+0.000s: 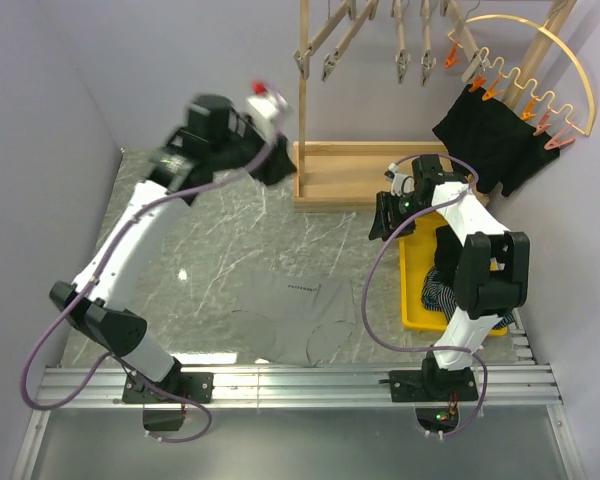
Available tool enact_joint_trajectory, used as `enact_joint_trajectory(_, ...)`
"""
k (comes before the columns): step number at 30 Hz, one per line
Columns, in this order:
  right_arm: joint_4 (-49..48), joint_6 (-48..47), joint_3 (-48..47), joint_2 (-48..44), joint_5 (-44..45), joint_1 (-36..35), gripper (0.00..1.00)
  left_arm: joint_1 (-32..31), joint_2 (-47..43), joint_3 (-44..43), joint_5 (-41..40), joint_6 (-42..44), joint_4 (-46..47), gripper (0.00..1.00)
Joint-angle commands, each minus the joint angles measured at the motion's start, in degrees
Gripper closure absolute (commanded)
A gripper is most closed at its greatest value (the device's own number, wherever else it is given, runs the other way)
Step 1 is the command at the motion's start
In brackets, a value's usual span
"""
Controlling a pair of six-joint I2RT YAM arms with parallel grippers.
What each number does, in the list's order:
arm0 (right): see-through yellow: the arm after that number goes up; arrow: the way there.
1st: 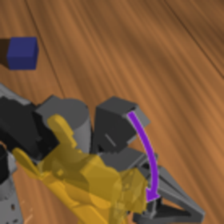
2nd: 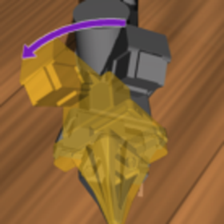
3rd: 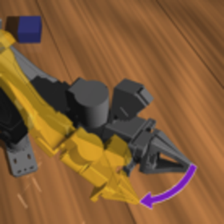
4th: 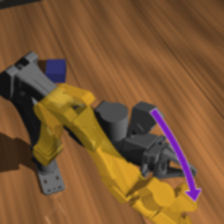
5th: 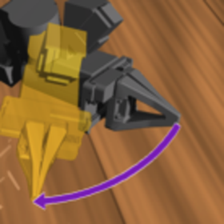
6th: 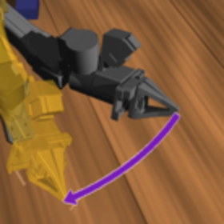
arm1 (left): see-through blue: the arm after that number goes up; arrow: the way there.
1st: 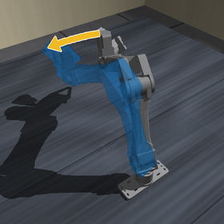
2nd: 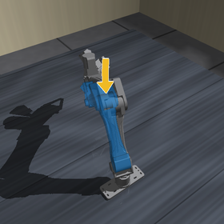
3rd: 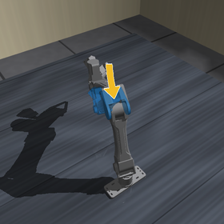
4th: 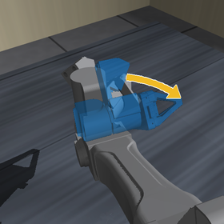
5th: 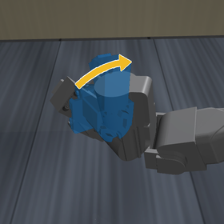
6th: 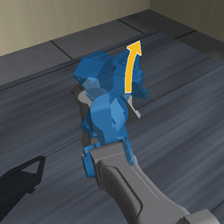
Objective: Clip the underwear to the hanger
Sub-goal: Pick up the hanger from the clothesline.
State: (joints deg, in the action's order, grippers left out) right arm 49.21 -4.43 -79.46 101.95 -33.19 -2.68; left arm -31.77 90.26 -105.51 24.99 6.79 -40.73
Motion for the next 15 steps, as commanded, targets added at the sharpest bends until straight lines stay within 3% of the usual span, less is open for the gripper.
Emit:
enact_joint_trajectory(1,-0.43,0.91,-1.84,-3.69,0.4,0.39,0.45,5.03,-2.36,-6.18,-4.5,-12.12,8.26,0.38)
enact_joint_trajectory(5,-0.08,0.91,-2.19,-4.04,1.37,0.66,0.41,7.07,-2.9,-7.77,-15.4,-15.84,15.84,0.29)
enact_joint_trajectory(7,-0.6,1.26,-2.19,-4.3,1.55,0.66,0.33,7.6,0.07,-12.05,-18.22,-16.71,16.82,0.27)
enact_joint_trajectory(15,-0.78,1.44,-2.19,-3.86,2.07,0.57,0.32,8.92,9.49,-23.85,-11.64,-21.99,21.3,0.27)
